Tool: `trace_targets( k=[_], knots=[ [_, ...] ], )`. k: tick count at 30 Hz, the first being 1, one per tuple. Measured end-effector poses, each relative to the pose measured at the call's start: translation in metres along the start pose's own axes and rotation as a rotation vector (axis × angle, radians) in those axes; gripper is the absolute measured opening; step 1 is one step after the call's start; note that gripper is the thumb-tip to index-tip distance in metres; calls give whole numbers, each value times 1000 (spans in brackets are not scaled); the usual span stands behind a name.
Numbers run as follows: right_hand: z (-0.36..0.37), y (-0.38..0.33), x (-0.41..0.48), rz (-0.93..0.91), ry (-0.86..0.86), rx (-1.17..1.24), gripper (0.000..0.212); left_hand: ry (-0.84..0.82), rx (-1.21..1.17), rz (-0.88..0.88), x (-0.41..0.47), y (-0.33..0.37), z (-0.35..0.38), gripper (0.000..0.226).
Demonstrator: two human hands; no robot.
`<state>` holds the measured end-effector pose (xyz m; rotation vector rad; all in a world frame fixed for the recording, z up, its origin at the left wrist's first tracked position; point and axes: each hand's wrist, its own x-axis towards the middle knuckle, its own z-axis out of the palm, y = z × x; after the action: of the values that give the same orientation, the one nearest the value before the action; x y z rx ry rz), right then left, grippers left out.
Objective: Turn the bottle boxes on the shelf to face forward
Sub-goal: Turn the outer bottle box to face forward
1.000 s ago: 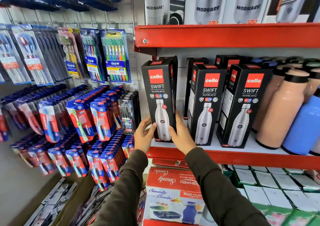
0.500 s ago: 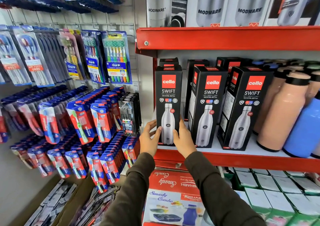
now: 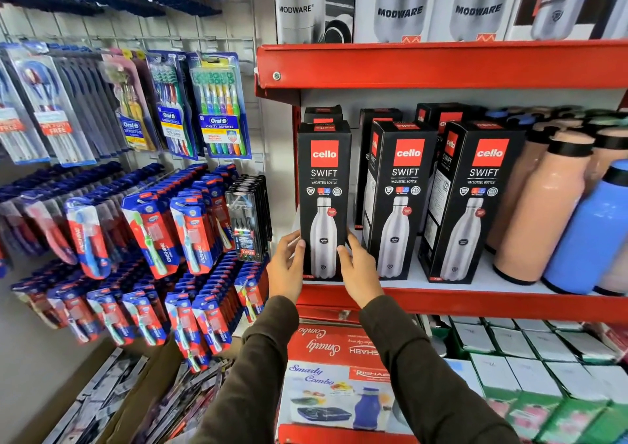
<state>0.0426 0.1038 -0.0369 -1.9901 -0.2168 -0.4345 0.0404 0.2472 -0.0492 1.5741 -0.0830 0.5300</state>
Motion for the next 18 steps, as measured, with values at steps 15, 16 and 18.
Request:
trace_targets(
  k=[15, 16, 18],
  knots=[
    [-13, -11, -31, -29, -57, 72, 49, 37, 107, 11, -31, 10, -12, 16],
    [-13, -11, -32, -35, -59, 72, 48, 42, 131, 13, -31, 11, -11, 17],
    [-15, -8, -32, -35, -52, 74, 46, 73, 169, 32, -34, 12, -6, 24]
  ],
)
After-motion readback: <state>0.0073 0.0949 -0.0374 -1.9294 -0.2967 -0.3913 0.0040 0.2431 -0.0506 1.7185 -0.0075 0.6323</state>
